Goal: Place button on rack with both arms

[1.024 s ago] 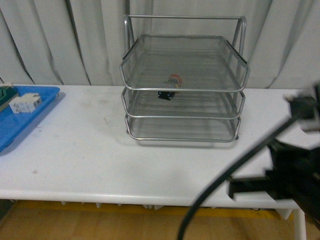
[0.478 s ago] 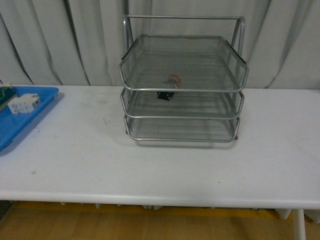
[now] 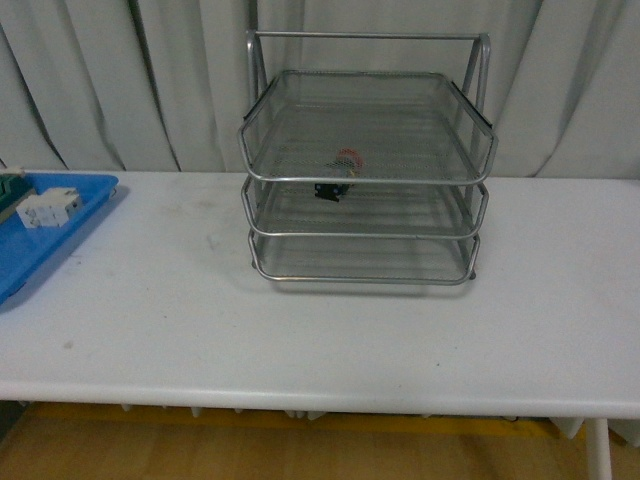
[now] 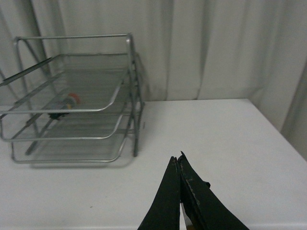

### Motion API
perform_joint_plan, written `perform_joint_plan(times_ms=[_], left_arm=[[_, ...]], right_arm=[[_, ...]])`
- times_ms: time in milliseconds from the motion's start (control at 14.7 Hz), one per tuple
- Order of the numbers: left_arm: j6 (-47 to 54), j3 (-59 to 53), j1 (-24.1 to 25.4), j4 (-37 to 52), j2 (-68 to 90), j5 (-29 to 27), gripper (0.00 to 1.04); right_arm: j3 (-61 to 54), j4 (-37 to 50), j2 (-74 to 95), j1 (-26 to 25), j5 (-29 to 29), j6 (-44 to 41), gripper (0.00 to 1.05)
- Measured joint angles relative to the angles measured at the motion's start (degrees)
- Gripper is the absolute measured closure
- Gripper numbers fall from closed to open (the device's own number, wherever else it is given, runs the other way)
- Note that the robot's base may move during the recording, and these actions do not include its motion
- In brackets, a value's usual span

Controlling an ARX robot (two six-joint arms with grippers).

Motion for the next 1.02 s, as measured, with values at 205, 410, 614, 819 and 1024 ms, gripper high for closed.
perform_joint_plan(times_ms=[205,410,614,819,1024], left_arm=[[0.00,0.00,0.00,0.02,0.00,0.00,0.07],[0.00,0.00,0.00,0.00,0.00,0.02,0.07],[0.00,0.00,0.00,0.00,0.00,0.00,0.07],[0.00,0.00,0.00,0.00,0.00,0.00,0.07],[0.00,0.00,0.00,0.00,0.00,0.00,0.07]], right_arm=[[-0.04,-6.91,-7.13,-1.73,-0.83,0.02,1.03],[-0.04,-12.46,-13.62,-1.75,-0.83,0.02,1.03],[-0.04,-17.44,-18.69,-1.75,-0.83,0.02,1.03],[-0.04,-21.88,-23.08,-1.75,-0.83,0.00,1.03],[-0.04,-25.03,-26.21,-1.75,-0.83,0.02,1.03]])
